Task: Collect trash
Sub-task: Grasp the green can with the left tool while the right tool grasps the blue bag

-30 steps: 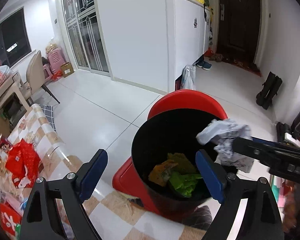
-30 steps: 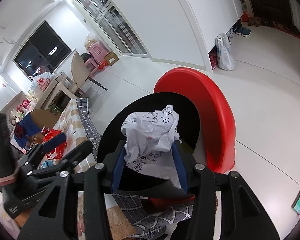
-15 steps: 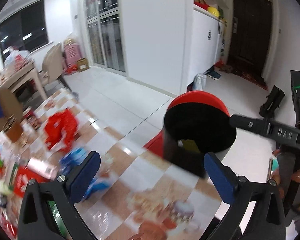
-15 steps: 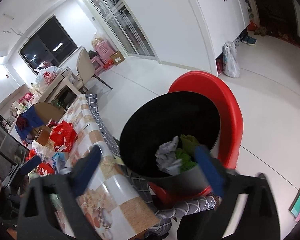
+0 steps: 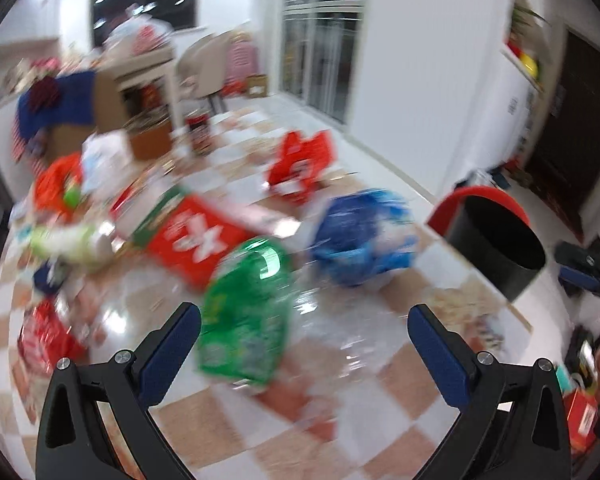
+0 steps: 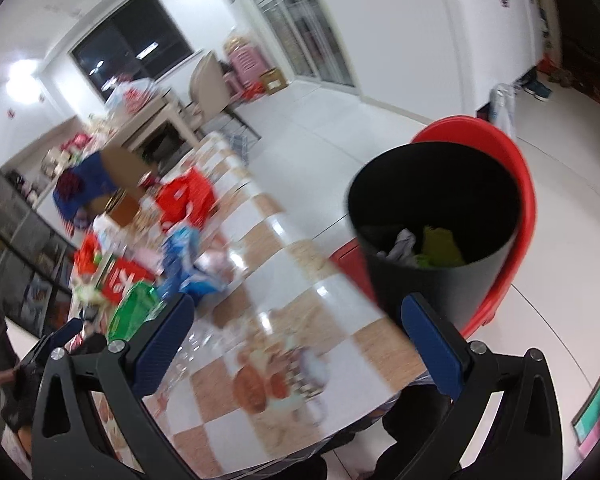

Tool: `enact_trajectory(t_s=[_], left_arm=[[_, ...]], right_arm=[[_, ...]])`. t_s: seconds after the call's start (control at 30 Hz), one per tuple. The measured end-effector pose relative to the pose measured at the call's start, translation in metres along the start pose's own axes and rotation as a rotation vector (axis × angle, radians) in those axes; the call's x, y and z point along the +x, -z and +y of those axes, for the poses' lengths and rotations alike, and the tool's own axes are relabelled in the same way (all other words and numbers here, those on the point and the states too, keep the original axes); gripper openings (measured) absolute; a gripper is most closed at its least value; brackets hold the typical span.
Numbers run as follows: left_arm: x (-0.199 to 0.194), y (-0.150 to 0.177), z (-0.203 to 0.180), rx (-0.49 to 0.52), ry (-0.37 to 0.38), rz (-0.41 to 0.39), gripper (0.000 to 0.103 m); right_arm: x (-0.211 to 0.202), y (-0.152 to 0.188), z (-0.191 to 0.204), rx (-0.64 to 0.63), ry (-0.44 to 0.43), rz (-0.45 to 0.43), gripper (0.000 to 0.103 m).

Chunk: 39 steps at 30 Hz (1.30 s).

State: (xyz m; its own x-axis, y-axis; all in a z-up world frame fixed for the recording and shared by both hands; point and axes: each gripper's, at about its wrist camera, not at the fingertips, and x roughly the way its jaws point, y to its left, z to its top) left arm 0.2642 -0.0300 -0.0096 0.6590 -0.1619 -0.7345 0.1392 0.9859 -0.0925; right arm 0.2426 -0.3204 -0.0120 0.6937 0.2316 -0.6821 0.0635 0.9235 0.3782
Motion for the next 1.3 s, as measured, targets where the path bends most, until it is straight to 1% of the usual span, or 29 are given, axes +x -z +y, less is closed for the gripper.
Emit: enact_trajectory(t_s=[0.03, 0.17, 0.3, 0.4, 0.47, 0.6, 0.8, 0.93, 1.0, 1.07, 1.13, 1.2, 1.27, 1.3], left_arm=[[0.002, 0.003, 0.014, -0.026, 0.012, 0.014, 0.103], [0.011, 0.012, 0.048, -0.088, 0.04, 0.051, 0.103], [0.023, 0.017, 0.07, -0.127, 0.06, 0.061, 0.103], [0.032, 0.014, 0.076, -0.139, 0.07, 0.072, 0.103], [0.04, 0.009, 0.078, -0.143, 0.093, 0.08, 0.103], [0.051, -0.001, 0.074, -0.117, 0.123, 0.086, 0.103], [0.078, -0.01, 0.07, -0.111, 0.15, 0.127, 0.103], [0.095, -0.011, 0.067, -0.115, 0.16, 0.176, 0.103], [0.1, -0.011, 0.066, -0.118, 0.168, 0.179, 0.103], [0.104, -0.01, 0.065, -0.117, 0.178, 0.193, 0.103], [0.107, -0.008, 0.066, -0.121, 0.179, 0.197, 0.103], [0.109, -0.005, 0.067, -0.126, 0.181, 0.204, 0.103], [0.11, -0.002, 0.067, -0.128, 0.188, 0.214, 0.103], [0.111, -0.002, 0.067, -0.126, 0.191, 0.222, 0.103]], right_arm=[[0.002, 0.002, 0.006, -0.011, -0.003, 0.007, 0.103], [0.017, 0.01, 0.039, -0.075, -0.009, 0.05, 0.103], [0.034, 0.013, 0.066, -0.126, -0.011, 0.086, 0.103], [0.049, 0.015, 0.083, -0.155, -0.008, 0.112, 0.103], [0.057, 0.018, 0.092, -0.164, -0.011, 0.129, 0.103], [0.073, 0.018, 0.102, -0.179, -0.005, 0.155, 0.103], [0.095, -0.003, 0.114, -0.22, 0.028, 0.149, 0.103], [0.113, -0.016, 0.12, -0.235, 0.045, 0.15, 0.101], [0.124, -0.021, 0.122, -0.237, 0.057, 0.154, 0.095], [0.136, -0.024, 0.122, -0.232, 0.068, 0.162, 0.09], [0.147, -0.025, 0.121, -0.213, 0.073, 0.18, 0.081], [0.156, -0.024, 0.117, -0.187, 0.066, 0.204, 0.066], [0.16, -0.021, 0.114, -0.163, 0.045, 0.225, 0.056], [0.159, -0.019, 0.114, -0.156, 0.036, 0.226, 0.053]])
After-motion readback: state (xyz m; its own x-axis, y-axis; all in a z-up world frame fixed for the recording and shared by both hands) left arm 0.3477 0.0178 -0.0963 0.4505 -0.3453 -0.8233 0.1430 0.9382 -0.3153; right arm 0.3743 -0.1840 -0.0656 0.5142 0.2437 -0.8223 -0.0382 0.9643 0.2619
